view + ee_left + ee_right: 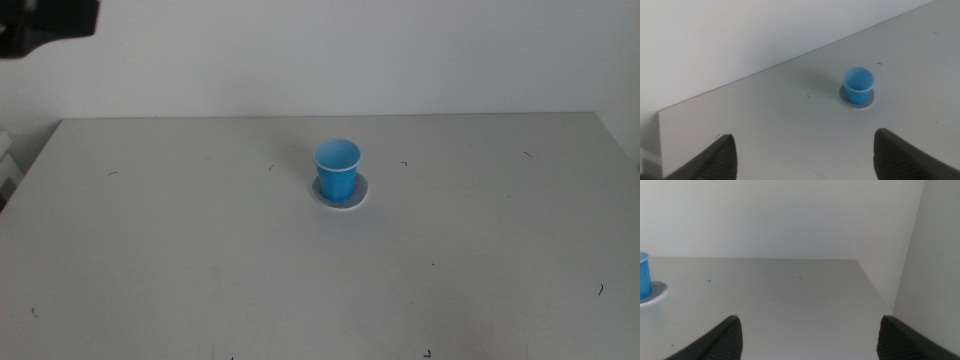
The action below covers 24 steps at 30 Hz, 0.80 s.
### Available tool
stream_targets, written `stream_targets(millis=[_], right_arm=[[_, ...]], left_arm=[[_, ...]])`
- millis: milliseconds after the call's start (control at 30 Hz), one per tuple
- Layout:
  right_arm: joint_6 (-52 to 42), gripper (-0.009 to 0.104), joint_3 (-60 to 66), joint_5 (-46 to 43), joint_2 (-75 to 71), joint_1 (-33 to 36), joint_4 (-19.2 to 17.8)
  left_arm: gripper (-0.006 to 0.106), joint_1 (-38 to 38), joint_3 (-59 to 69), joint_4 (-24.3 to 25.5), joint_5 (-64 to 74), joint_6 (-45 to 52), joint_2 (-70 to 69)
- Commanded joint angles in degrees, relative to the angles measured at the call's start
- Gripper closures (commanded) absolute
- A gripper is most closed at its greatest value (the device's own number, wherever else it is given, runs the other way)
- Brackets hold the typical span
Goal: Place an empty cup on a cup mat.
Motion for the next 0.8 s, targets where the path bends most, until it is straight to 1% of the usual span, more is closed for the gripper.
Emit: stream_targets(millis=[0, 133, 333, 533, 667, 767], right_arm=[[-0.5, 0.001, -0.7, -4.5, -1.1, 0.1, -0.5], [-0.5, 0.001, -0.7, -4.5, -1.1, 0.1, -0.5], [-0.5, 0.001, -0.7, -4.5, -1.1, 0.1, -0.5], [-0.5, 0.001, -0.7, -4.5, -1.1, 0.1, -0.5], [-0.5, 0.001, -0.7, -4.5, -1.1, 0.1, -0.5], [-0.5, 0.001, -0.7, -4.5, -1.1, 0.1, -0.5]], left_arm=[[-0.005, 3.4, 6.2, 0.0, -8.7, -0.7, -5.8], [-0.005, 8.9, 21.3, 0.0, -16.9, -0.7, -14.4], [-0.005, 13.2, 43.2, -0.2, -33.4, -0.7, -28.3], [-0.005, 13.8, 62.8, -1.9, -50.5, -1.0, -38.0], [-0.005, 13.8, 72.4, -2.5, -56.5, -1.5, -45.1], [-0.005, 13.8, 77.4, -2.5, -57.4, -2.8, -50.0]])
